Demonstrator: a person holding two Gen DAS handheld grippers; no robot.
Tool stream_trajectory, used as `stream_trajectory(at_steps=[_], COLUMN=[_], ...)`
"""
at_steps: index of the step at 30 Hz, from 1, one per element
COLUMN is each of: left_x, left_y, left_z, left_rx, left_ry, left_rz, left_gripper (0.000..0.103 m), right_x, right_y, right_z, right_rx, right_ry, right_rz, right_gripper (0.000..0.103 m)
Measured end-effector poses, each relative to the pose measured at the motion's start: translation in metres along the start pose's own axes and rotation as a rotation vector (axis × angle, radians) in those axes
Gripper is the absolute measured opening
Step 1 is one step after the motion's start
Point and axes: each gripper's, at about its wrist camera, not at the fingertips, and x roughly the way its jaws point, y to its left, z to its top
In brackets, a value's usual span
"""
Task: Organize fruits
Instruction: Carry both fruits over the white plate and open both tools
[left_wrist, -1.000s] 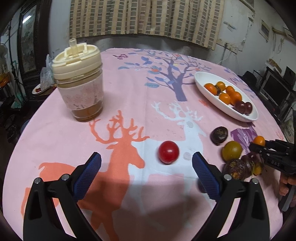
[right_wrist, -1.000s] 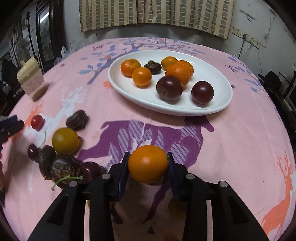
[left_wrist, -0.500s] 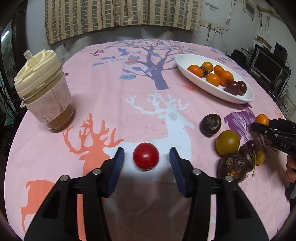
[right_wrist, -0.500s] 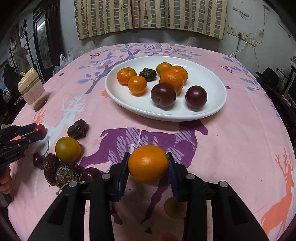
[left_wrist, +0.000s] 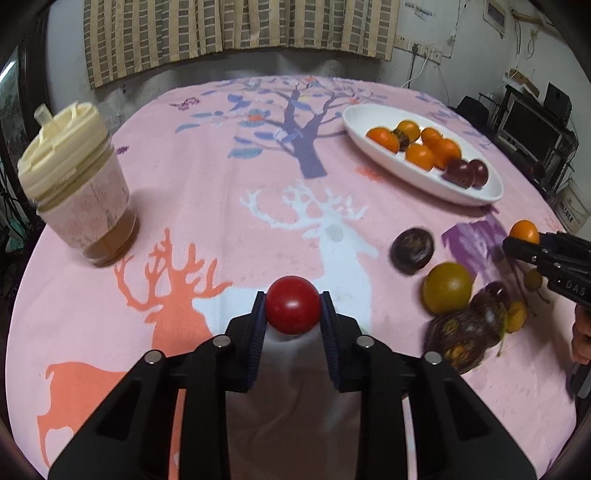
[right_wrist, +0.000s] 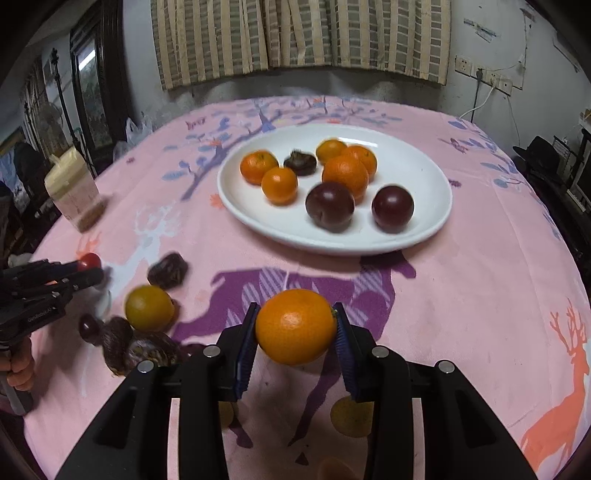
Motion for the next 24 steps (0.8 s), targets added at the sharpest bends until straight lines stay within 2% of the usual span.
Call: stream_trajectory(at_steps=[5,7,11,15,20,21,22,23,24], left_x=[-0.008,-0.003,0.027,0.066,0.105,0.106,0.105,0.099,0.093], left_y=[-0.034,-0.054,-0.099,-0.131,-0.146,-0.145,-0.144,-0.142,-0.139], left_z=[0.047,0.072,0.123,0.155,0.171,0.169,0.168,0.168,0.167], left_rx=[0.055,0.094,0.144,0.172,0.184,0.181,0.180,0.175,0.164], left_ry=[-0.045,-0.051,-0.013,0.028,0.073,0.070,0.056,0.031,0.011], left_rz=[-0.087,-0.121,-0.185,-0.160,-0.123,-0.113,-0.100,-0.081,-0.068], left_gripper=[0.028,0.028,0.028,0.028,0.029,0.035,0.054,0.065,0.083], right_x=[-0.023,-0.020,0.007,0.028,0.051,0.053,0.053,0.049,0.045], right_y=[-0.025,-0.040,-0.076,-0.093,-0.105,-0.106,-0.107,-0.108,-0.108], right_z=[0.022,0.034,0.061,0.077,0.084,0.083,0.082,0.082,0.081], right_rx=[0.085,0.122,0.203,0.216,0.232,0.237,0.243,0.252,0.255], right_ry=[-0.183,-0.209,-0.193,-0.182,-0.153,-0.150,-0.150,-0.154,-0.163], right_rz=[-0.006,-0.009,-0.001,-0.016,-0.015,-0.011,0.001,0.009,0.013], right_gripper=[0.039,0.039,0.039,0.039,0.040,0.043,0.052,0.059,0.061])
